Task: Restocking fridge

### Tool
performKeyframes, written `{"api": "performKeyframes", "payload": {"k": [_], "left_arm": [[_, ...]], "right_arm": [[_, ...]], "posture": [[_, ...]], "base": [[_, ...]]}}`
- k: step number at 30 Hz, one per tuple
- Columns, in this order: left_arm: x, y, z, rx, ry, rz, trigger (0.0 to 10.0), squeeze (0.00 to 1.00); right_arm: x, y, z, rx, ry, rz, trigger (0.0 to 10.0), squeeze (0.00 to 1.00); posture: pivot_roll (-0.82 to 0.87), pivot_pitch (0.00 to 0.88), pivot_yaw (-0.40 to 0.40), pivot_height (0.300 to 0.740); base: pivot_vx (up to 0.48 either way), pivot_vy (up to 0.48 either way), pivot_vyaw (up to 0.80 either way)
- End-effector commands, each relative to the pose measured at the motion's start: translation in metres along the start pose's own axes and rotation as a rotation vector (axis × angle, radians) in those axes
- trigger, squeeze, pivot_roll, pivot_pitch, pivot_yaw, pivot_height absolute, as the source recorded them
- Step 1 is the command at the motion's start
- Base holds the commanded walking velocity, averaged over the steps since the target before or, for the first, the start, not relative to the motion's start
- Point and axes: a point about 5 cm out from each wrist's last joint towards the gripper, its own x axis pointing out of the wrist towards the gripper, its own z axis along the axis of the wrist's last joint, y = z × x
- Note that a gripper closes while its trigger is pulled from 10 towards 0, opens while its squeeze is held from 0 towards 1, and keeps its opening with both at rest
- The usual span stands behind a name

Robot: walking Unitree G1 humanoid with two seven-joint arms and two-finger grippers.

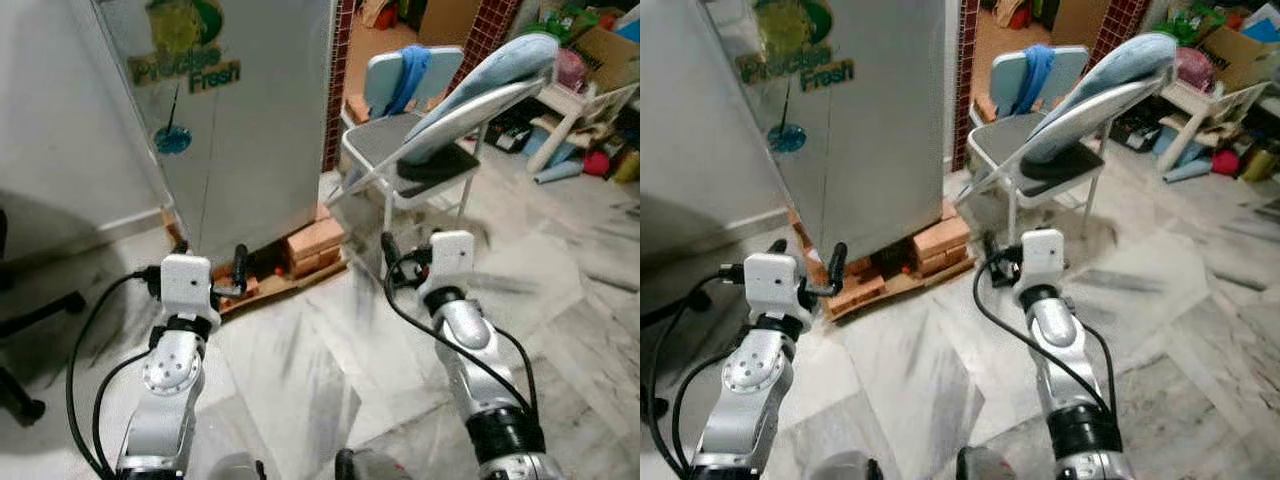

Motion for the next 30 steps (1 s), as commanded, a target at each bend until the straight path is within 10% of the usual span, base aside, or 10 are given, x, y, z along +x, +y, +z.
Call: {"api": "performKeyframes", "payload": {"k": [1, 26, 30], "left_arm": [[-0.003, 0.006, -0.003, 0.01, 0.02, 0.009, 10.0, 0.0], [-0.002, 0.008, -0.006, -0.028, 0.057, 0.008, 10.0, 0.0], [-0.005, 0.031, -0.009, -0.008, 0.078, 0.085, 10.0, 0.0]], "right_arm": [[0.003, 0.008, 0.0, 0.004, 0.005, 0.022, 10.0, 0.0], [0.005, 0.009, 0.001, 0.013, -0.006, 0.027, 10.0, 0.0], [0.002, 0.006, 0.0, 0.017, -0.003, 0.007, 10.0, 0.0]], "posture": [[0.14, 0.058, -0.011, 0.74], [0.13, 0.073, -0.018, 0.74], [0.13, 0.073, -0.024, 0.74]], "base": [[0.0, 0.48, 0.0], [0.0, 0.461, -0.52], [0.0, 0.48, 0.0]]}}
